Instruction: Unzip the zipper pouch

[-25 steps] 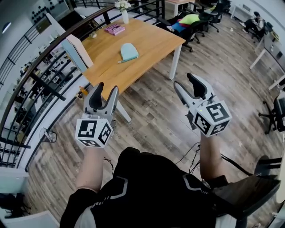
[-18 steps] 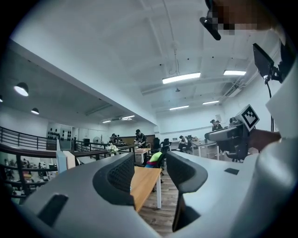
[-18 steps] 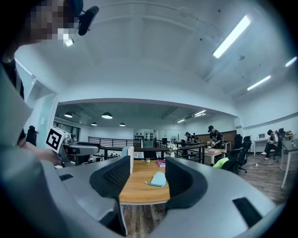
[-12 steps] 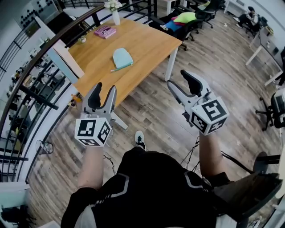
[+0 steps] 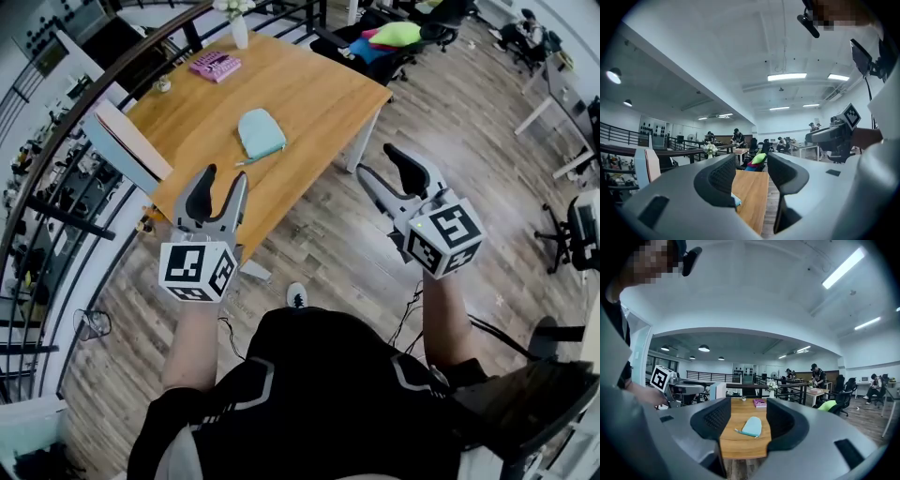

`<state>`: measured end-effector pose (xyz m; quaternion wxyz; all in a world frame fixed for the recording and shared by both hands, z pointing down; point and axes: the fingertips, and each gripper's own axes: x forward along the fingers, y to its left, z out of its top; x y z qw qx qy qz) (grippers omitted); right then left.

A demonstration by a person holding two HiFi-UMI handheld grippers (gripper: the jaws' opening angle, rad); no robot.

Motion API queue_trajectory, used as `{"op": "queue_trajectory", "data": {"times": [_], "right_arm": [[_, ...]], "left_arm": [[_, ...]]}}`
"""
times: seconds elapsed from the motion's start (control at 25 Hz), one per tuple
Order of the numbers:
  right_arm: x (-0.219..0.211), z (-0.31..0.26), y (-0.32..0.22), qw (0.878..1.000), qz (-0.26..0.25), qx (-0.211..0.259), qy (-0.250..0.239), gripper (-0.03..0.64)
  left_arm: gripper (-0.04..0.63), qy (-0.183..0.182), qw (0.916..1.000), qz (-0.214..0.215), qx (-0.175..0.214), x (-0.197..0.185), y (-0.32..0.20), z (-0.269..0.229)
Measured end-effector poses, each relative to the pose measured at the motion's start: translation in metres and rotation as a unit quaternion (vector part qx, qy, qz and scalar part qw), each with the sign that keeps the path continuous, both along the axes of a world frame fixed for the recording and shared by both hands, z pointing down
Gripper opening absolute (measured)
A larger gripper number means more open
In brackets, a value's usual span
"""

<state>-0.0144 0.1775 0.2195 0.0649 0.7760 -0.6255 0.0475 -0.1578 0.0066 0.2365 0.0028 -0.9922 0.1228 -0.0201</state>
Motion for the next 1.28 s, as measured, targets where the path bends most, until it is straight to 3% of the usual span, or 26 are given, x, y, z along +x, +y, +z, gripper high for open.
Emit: {"op": "queue_trajectory", "data": {"times": [0.36, 0.8, 1.28], "right_arm": [[0.031, 0.000, -0.069, 1.000, -0.003, -0.008, 0.001, 0.241], [0.068, 0.009, -0.138, 0.999, -0.047, 0.018, -0.010, 0.241], [0.155, 0.020, -0.241, 0.982, -0.188, 0.019, -0.017, 0.238]], "left_arm": [[0.227, 0.001, 0.9999, 0.010, -0.008, 0.028, -0.064, 0.006], [0.227, -0.021, 0.9995, -0.025, 0.007, 0.046, -0.114, 0.016], [0.226, -0.040, 0.9885, -0.145, 0.011, 0.107, -0.167, 0.022]]}}
